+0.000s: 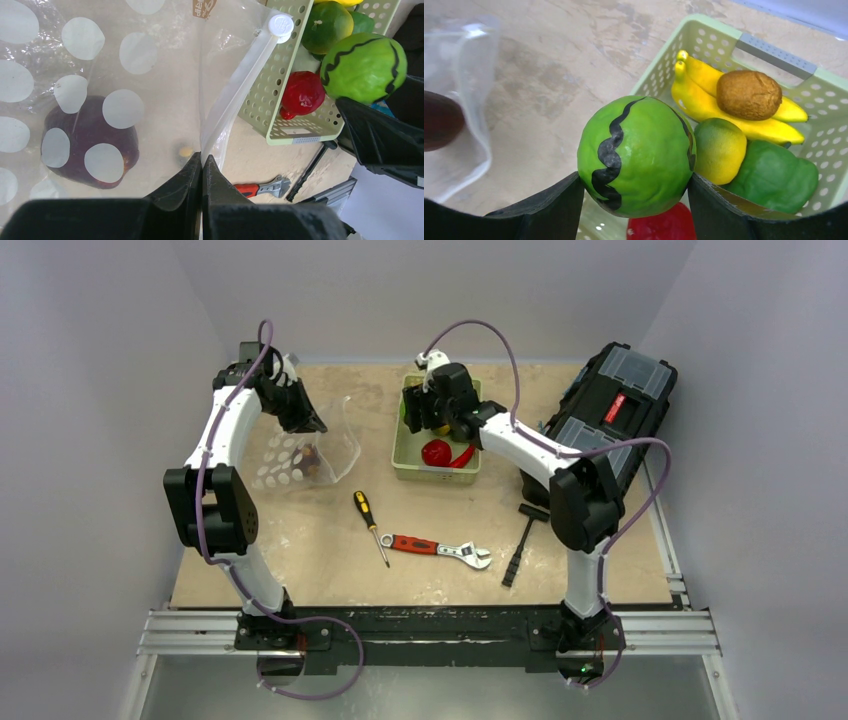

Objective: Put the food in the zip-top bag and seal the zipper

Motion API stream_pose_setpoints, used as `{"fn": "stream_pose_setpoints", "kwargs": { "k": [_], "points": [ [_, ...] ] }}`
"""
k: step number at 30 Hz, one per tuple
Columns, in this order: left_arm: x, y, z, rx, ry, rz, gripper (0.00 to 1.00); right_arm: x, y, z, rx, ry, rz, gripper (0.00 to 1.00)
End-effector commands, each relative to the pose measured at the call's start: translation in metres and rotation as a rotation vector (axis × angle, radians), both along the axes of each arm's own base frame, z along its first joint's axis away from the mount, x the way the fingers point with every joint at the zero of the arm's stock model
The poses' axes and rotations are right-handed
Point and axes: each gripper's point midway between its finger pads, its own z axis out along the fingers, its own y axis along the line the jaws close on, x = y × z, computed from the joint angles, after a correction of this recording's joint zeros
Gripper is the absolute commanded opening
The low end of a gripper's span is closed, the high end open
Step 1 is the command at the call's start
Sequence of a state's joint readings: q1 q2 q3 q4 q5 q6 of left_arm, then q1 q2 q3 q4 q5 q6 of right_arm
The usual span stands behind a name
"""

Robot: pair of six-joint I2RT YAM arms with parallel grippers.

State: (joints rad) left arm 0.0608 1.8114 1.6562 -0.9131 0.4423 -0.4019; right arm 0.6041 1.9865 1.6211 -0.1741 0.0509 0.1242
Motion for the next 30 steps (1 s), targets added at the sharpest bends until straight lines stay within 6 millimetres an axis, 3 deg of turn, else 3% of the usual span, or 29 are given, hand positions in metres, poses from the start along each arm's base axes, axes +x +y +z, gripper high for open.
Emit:
{"fn": "stream_pose_setpoints", "kwargs": {
  "k": [1,7,11,17,22,30],
  "points": [
    [0.001,-0.002,0.023,-0.024,-0.069,-0.003,0.00,-0.020,0.034,0.046,0.189,-0.021,0.083,0.05],
    [0.001,-0.003,0.026,-0.027,-0.076,-0.005,0.00,-0.071,0.100,0.072,0.367,0.027,0.258,0.05],
    [0.001,-0.003,0.029,-0.029,-0.083,-0.006,0.00,-0.087,0.137,0.077,0.468,0.061,0.324,0.05],
    [-0.003,-0.004,0.039,-0.037,-0.107,-0.010,0.00,-0.079,0.165,0.063,0.585,0.155,0.308,0.06],
    [-0.005,-0.003,0.048,-0.046,-0.129,-0.006,0.00,-0.068,0.174,0.039,0.612,0.201,0.256,0.07],
    [-0.007,-0.005,0.057,-0.068,-0.158,-0.005,0.00,-0.050,0.186,0.043,0.652,0.189,0.226,0.16]
  ]
}}
